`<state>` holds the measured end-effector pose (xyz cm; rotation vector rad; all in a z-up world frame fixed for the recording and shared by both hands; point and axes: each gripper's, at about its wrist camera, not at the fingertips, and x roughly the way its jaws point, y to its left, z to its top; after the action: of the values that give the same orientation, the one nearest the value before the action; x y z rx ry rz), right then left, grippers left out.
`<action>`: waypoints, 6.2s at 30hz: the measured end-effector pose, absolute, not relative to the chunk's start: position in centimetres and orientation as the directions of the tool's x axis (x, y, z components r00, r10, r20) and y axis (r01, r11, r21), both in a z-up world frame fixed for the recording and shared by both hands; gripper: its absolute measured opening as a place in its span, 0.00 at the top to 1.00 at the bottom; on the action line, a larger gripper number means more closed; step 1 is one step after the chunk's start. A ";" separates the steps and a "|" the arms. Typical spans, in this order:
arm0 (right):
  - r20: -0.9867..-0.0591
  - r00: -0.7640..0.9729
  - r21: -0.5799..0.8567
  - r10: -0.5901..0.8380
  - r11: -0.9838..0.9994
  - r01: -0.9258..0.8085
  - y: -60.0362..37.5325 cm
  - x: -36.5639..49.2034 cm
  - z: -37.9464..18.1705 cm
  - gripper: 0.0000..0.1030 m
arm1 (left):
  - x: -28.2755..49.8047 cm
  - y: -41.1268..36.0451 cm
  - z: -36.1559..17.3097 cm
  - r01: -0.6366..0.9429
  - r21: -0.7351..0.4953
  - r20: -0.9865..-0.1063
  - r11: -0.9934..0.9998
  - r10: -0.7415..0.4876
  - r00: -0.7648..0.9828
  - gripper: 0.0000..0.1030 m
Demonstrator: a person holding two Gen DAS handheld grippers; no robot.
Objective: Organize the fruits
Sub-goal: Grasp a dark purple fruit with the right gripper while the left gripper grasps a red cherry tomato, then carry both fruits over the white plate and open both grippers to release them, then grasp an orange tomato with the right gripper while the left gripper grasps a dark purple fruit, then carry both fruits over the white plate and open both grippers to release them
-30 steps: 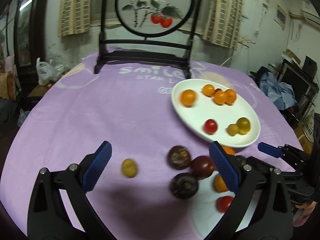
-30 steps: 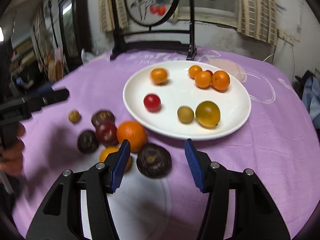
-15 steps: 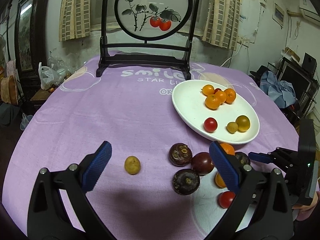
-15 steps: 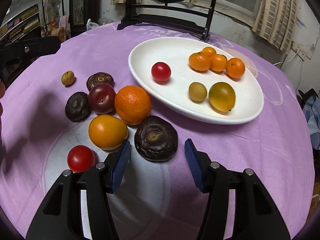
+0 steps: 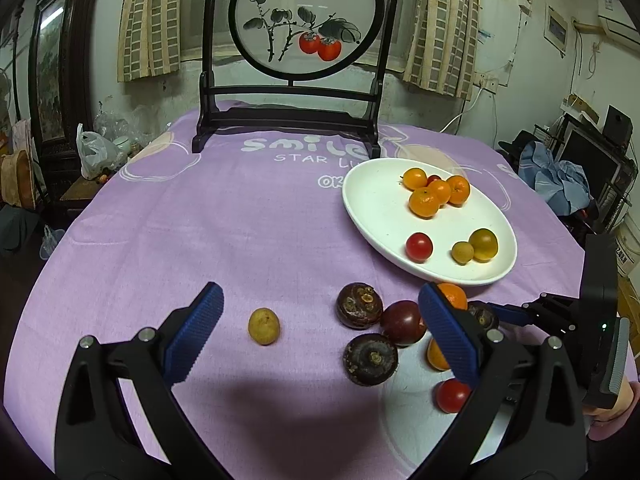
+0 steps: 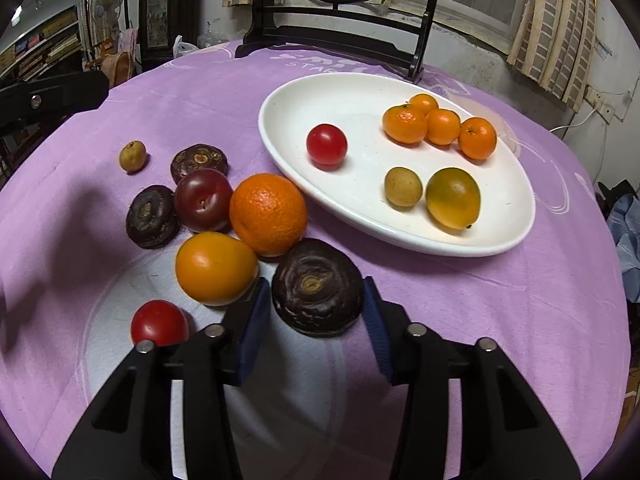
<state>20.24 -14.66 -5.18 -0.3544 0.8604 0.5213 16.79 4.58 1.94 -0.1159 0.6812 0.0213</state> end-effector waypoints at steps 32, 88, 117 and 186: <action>-0.766 0.531 0.092 0.361 0.880 -0.466 -18.4 20.6 -2.9 0.57 | 15.1 -5.5 -4.7 0.391 -0.029 -0.826 0.920 -0.242 0.509 0.58; -0.555 0.693 0.233 0.460 0.886 -0.401 -19.0 21.6 1.2 0.44 | 22.1 3.2 5.1 -0.023 -0.122 -0.598 0.992 -0.055 0.800 0.04; -0.753 0.491 0.121 0.438 0.826 -0.551 -12.4 18.7 -4.6 0.52 | 17.0 5.6 1.3 -0.139 0.068 -0.619 0.988 0.151 0.771 0.04; -0.574 0.726 0.294 0.378 0.923 -0.247 -22.0 27.0 -1.7 0.60 | 26.3 -1.9 0.8 0.096 -0.106 -0.682 0.990 -0.143 0.717 0.57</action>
<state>27.03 -22.05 -1.73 0.2032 0.6751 0.3471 26.27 -1.89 0.79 -0.0644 0.7603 -0.1326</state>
